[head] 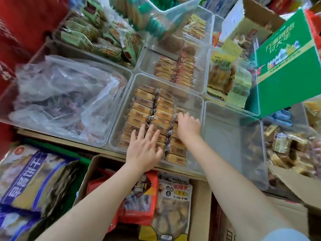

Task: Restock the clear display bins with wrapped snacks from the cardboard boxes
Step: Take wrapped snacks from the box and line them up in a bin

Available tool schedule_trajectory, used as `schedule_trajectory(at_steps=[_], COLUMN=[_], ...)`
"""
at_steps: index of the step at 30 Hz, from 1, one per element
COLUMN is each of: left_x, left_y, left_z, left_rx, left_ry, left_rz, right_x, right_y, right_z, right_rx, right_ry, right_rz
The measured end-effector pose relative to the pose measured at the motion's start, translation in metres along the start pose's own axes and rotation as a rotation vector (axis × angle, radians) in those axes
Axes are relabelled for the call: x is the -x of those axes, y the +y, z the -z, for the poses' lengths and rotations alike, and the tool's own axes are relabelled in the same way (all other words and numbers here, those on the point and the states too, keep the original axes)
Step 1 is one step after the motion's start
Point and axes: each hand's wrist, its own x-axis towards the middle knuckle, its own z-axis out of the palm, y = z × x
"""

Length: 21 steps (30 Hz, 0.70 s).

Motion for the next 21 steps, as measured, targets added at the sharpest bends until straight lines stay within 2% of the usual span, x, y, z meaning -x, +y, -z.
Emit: schedule_trajectory(at_steps=[5, 10, 13, 19, 21], left_x=[0.0, 0.0, 0.001, 0.008, 0.011], left_y=[0.001, 0.002, 0.002, -0.002, 0.005], left_z=[0.001, 0.004, 0.004, 0.006, 0.006], left_rx=[0.0, 0.004, 0.025, 0.032, 0.033], left_ry=[-0.004, -0.009, -0.007, -0.008, 0.019], left_rz=[0.003, 0.014, 0.024, 0.014, 0.052], right_x=[0.001, 0.032, 0.044, 0.127, 0.168], right_y=[0.015, 0.018, 0.02, 0.066, 0.098], right_z=[-0.019, -0.037, -0.025, 0.009, 0.013], right_rx=[-0.193, -0.237, -0.325, -0.641, -0.734], right_ry=[-0.113, -0.06, -0.079, 0.138, 0.319], right_rz=[0.057, 0.098, 0.111, 0.115, 0.072])
